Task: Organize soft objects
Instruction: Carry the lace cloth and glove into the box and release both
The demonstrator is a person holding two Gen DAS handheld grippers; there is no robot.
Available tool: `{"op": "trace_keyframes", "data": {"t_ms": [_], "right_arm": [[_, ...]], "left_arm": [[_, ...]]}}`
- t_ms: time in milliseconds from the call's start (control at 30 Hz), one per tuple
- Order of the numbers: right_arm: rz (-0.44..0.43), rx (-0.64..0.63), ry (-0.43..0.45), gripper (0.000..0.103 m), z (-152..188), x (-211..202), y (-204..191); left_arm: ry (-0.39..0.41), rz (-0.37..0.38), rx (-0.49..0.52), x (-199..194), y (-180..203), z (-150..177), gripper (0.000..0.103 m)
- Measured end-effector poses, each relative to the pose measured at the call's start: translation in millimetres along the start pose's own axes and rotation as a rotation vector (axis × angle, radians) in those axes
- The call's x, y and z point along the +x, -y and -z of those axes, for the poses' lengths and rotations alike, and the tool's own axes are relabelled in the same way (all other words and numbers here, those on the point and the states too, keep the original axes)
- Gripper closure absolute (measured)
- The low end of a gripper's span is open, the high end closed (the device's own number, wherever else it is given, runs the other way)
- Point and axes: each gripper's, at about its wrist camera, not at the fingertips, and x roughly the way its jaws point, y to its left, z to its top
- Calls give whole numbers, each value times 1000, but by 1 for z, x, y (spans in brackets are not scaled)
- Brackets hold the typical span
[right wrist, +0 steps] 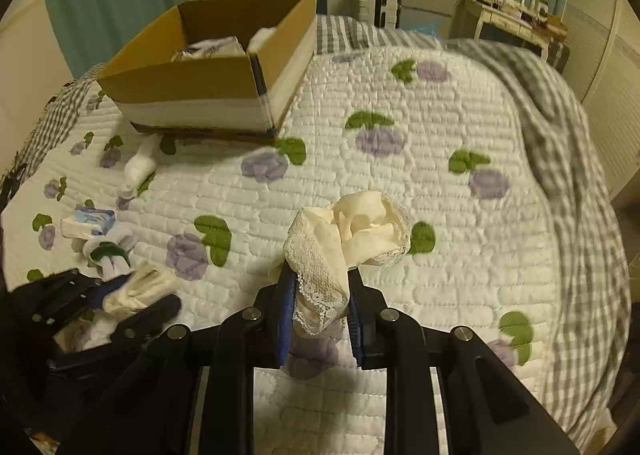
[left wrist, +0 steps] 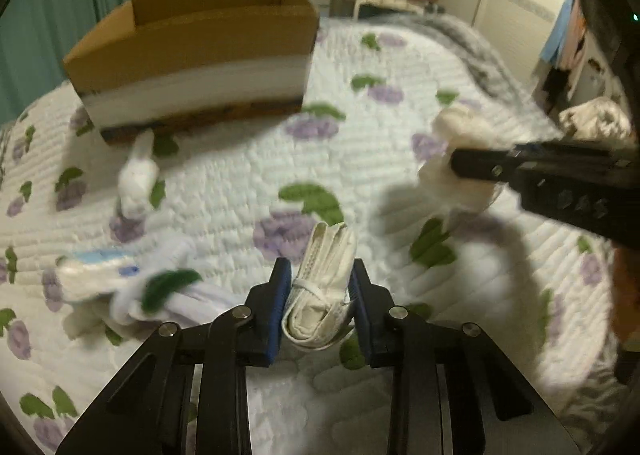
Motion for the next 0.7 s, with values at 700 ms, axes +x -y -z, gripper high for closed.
{"op": "trace_keyframes", "data": {"t_ms": [700], "right_arm": [[28, -120, 289, 81, -181, -97, -75]], "left_arm": [[342, -37, 55, -134, -79, -154, 74]]}}
